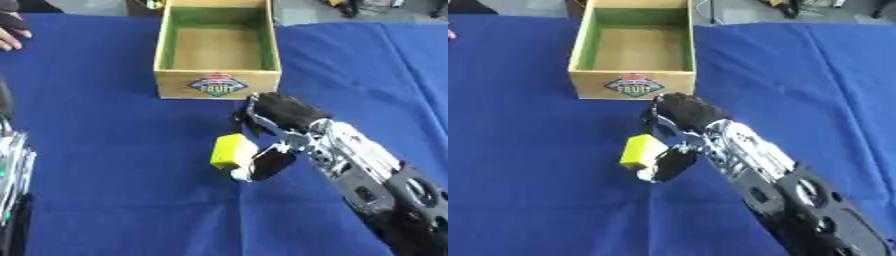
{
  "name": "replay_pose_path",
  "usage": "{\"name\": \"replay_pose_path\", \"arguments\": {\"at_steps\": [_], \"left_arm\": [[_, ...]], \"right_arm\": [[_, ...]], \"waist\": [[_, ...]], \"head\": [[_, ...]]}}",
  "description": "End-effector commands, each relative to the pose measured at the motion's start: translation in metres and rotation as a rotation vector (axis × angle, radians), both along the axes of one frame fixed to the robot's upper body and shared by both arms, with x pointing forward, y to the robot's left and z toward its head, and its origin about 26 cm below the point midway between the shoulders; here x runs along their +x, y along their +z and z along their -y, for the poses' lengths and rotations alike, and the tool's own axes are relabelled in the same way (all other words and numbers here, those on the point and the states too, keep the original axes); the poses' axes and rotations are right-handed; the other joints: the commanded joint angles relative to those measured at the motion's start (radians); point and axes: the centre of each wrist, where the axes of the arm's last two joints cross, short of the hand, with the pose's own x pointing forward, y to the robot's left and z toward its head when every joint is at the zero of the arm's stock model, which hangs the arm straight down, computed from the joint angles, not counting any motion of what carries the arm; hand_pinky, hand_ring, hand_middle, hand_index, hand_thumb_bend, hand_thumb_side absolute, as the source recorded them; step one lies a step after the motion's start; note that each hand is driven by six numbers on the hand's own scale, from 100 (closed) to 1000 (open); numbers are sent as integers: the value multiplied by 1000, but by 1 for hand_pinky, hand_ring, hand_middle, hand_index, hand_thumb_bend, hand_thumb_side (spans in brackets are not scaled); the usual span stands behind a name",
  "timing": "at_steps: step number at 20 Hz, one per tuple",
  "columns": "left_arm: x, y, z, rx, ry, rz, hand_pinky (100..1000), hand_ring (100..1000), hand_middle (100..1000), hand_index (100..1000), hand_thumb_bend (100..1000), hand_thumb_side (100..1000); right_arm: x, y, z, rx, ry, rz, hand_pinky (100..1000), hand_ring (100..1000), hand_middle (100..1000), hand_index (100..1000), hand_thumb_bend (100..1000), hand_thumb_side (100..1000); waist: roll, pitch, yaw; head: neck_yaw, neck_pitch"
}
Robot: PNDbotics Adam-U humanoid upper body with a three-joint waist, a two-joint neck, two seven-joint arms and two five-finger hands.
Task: Pick up objects on the table and place them in the box.
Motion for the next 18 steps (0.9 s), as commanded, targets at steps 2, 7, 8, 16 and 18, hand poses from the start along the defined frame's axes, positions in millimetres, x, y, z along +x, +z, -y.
{"name": "replay_pose_path", "arguments": {"at_steps": [2, 7, 8, 16, 18], "left_arm": [[-3, 7, -1, 22, 7, 20, 447, 527, 555, 743, 358, 1000], [-4, 6, -2, 22, 8, 16, 446, 527, 555, 743, 353, 1000], [-4, 6, -2, 22, 8, 16, 446, 527, 555, 743, 353, 1000], [-4, 5, -2, 21, 7, 10, 444, 526, 554, 743, 346, 1000], [-4, 4, -2, 20, 7, 7, 444, 526, 554, 743, 345, 1000]], "right_arm": [[-12, 32, 9, 34, 15, 39, 562, 597, 284, 464, 466, 420], [-23, 58, 18, 78, 12, 77, 550, 584, 267, 443, 426, 446], [-24, 62, 20, 89, 7, 88, 548, 581, 264, 437, 410, 452], [-27, 93, 34, 169, -39, 196, 539, 567, 245, 412, 342, 499], [-26, 100, 38, 191, -57, 227, 537, 566, 244, 410, 333, 507]], "waist": [[2, -25, -2], [4, -28, -2], [4, -28, -2], [8, -27, 1], [9, -27, 4]], "head": [[5, -7], [7, -8], [7, -8], [7, -16], [4, -21]]}}
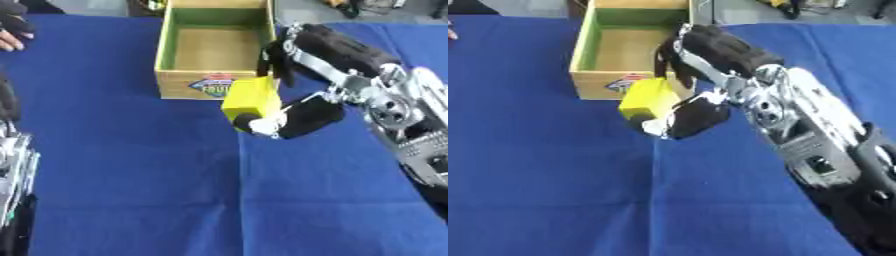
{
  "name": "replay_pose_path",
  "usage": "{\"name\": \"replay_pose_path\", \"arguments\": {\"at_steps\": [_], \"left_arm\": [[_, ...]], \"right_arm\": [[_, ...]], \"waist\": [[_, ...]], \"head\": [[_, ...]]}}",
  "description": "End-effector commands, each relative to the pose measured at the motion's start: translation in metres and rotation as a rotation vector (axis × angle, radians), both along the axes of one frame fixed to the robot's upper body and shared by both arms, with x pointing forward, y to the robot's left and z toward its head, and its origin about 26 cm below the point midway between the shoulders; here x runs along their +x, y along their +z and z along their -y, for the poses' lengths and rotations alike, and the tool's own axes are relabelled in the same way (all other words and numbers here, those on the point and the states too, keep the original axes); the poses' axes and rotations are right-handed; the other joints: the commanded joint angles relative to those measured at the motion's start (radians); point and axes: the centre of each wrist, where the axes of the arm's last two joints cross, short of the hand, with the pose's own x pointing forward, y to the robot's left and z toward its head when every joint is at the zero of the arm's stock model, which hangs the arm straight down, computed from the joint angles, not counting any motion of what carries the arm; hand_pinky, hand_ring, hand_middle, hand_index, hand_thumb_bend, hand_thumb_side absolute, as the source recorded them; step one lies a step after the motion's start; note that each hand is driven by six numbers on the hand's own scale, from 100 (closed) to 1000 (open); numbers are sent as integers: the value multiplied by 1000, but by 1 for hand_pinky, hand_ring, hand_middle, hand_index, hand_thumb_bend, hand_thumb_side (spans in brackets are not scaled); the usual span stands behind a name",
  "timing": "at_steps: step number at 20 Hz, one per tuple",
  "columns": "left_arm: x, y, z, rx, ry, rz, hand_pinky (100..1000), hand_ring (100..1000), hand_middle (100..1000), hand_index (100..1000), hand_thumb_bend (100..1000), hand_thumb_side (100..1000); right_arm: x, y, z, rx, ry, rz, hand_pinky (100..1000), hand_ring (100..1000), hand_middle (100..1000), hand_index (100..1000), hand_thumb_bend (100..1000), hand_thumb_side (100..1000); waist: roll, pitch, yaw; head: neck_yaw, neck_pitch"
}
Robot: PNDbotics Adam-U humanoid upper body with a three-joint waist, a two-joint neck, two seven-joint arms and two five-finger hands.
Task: Pick up objects on the table and place them in the box.
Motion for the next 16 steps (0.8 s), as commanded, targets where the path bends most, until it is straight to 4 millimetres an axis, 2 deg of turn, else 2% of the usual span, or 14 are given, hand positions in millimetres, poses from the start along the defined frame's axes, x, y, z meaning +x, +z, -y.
{"name": "replay_pose_path", "arguments": {"at_steps": [1, 10, 11, 12, 16], "left_arm": [[-3, 6, -1, 16, 4, 22, 444, 525, 554, 743, 345, 1000], [-3, 6, 0, 16, -7, 19, 443, 524, 553, 743, 339, 1000], [-3, 6, 1, 16, -9, 19, 443, 524, 553, 743, 339, 1000], [-3, 6, 1, 16, -12, 19, 443, 524, 553, 743, 339, 1000], [-3, 6, 2, 16, -20, 21, 443, 524, 554, 742, 337, 1000]], "right_arm": [[-2, 21, 11, 42, -30, 77, 537, 565, 242, 408, 328, 509], [18, 48, 23, 129, -132, 157, 533, 562, 237, 403, 341, 525], [23, 51, 24, 144, -153, 165, 533, 561, 237, 401, 211, 551], [27, 54, 25, 160, -172, 175, 533, 561, 235, 401, 342, 526], [44, 61, 27, 205, -225, 207, 534, 562, 236, 403, 345, 531]], "waist": [[5, -24, 4], [8, -17, 25], [9, -16, 29], [9, -14, 34], [10, -9, 46]], "head": [[-2, -15], [-18, -33], [-21, -36], [-25, -37], [-35, -42]]}}
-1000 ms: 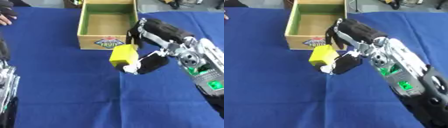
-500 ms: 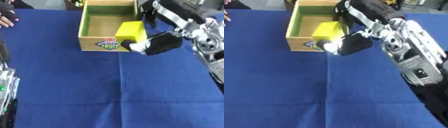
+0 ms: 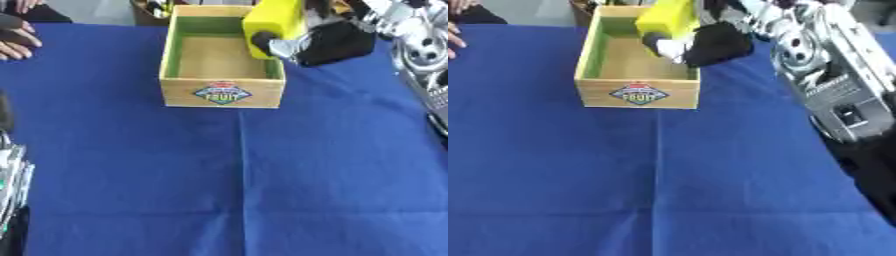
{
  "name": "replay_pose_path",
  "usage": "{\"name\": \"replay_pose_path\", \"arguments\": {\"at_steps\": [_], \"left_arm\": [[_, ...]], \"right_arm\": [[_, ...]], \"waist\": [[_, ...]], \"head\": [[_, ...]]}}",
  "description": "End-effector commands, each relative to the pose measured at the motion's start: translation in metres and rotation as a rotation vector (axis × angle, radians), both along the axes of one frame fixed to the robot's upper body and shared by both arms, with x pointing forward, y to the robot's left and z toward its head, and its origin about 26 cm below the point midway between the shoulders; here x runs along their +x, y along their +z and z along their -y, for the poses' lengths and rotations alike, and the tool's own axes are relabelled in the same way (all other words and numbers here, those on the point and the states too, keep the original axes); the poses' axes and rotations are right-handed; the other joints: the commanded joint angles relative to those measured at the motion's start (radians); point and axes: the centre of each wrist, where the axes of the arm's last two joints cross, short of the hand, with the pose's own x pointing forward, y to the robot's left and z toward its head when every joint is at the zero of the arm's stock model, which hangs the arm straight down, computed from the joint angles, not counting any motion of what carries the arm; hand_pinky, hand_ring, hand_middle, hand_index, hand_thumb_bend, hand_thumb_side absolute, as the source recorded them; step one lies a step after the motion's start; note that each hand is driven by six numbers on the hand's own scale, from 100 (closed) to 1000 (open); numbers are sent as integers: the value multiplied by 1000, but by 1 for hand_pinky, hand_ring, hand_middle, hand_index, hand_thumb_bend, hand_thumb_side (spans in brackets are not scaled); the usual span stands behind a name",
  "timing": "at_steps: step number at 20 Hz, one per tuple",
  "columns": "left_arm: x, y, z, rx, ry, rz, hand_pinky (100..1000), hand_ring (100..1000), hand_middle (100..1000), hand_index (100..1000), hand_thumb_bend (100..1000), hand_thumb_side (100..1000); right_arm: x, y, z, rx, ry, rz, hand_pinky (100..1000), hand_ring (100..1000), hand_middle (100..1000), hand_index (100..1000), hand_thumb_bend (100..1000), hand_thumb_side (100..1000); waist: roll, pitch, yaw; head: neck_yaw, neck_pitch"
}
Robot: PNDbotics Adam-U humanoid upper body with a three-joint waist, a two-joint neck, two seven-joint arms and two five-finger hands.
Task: Pick up objects on the table and place them in the box.
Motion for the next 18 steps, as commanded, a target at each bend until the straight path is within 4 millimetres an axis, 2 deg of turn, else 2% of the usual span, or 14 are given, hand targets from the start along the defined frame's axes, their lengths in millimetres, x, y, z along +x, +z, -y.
{"name": "replay_pose_path", "arguments": {"at_steps": [1, 10, 14, 18], "left_arm": [[-3, 8, 2, 14, -17, 27, 443, 524, 554, 743, 337, 1000], [-2, 10, 6, 13, -39, 33, 441, 523, 554, 743, 332, 1000], [-1, 11, 8, 14, -49, 38, 440, 522, 553, 743, 330, 1000], [-1, 14, 10, 16, -62, 45, 439, 521, 553, 742, 327, 1000]], "right_arm": [[11, 16, 5, 46, -55, 55, 533, 561, 236, 403, 341, 530], [60, 25, 0, 89, -206, 116, 536, 554, 232, 397, 337, 540], [76, 31, 4, 103, -274, 156, 537, 555, 235, 398, 325, 553], [91, 33, 12, 121, -335, 156, 535, 554, 229, 394, 350, 530]], "waist": [[4, -17, 7], [3, 2, 40], [0, 16, 54], [-5, 34, 70]], "head": [[-11, -16], [-42, -32], [-50, -41], [-59, -53]]}}
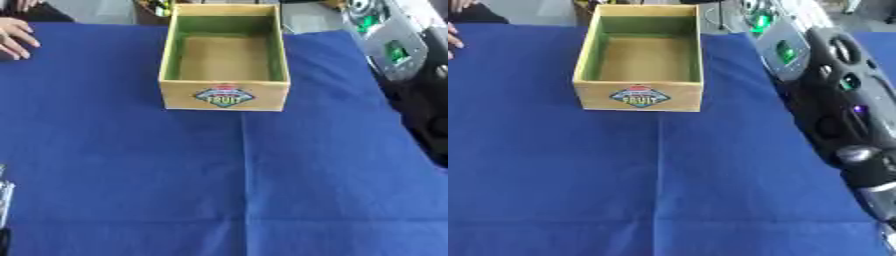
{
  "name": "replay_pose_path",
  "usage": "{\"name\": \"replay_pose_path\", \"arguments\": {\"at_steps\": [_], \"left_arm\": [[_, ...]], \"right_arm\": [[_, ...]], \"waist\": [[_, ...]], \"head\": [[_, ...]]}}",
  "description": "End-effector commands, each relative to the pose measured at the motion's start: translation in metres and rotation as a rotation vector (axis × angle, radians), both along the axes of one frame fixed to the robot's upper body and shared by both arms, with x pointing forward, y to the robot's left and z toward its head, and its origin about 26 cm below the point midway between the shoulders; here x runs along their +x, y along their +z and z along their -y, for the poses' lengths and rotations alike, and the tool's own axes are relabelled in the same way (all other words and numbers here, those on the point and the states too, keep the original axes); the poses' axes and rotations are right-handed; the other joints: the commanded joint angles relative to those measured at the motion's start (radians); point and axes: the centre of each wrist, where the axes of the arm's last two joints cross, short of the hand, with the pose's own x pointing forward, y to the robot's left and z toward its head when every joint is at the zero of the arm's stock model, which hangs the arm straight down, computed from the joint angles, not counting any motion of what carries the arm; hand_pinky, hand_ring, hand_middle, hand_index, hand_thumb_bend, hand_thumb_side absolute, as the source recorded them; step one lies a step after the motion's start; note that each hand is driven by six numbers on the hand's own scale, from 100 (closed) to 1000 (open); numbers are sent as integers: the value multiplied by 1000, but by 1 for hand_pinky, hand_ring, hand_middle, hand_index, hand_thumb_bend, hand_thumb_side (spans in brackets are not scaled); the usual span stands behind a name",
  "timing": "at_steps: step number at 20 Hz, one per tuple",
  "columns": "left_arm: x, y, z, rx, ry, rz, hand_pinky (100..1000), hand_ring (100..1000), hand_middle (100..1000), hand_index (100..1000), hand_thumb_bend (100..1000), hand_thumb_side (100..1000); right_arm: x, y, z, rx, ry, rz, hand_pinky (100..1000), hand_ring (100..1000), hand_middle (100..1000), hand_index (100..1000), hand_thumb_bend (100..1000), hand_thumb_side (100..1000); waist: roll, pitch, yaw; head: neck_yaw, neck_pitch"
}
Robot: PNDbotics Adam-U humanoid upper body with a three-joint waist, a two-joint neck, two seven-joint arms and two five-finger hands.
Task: Pick up objects on the table and place them in the box.
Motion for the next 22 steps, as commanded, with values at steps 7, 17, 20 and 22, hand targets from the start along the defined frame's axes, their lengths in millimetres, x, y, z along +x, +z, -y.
{"name": "replay_pose_path", "arguments": {"at_steps": [7, 17, 20, 22], "left_arm": [[-2, 12, 7, 11, -38, 45, 438, 520, 553, 742, 324, 1000], [-1, 13, 12, -1, -61, 45, 438, 519, 553, 742, 320, 1000], [-1, 13, 13, -2, -66, 45, 438, 519, 553, 742, 320, 1000], [-1, 13, 13, -3, -69, 45, 438, 519, 553, 742, 319, 1000]], "right_arm": [[21, 6, 9, 57, -85, -2, 534, 552, 224, 390, 368, 506], [38, -37, -11, 32, -134, -26, 533, 554, 231, 394, 332, 520], [43, -53, -17, 6, -155, -28, 534, 554, 233, 395, 322, 523], [45, -60, -18, -12, -169, -31, 535, 556, 234, 396, 323, 523]], "waist": [[-5, 7, 34], [3, 19, 51], [5, 21, 56], [5, 22, 59]], "head": [[-28, -43], [-47, -56], [-50, -57], [-52, -59]]}}
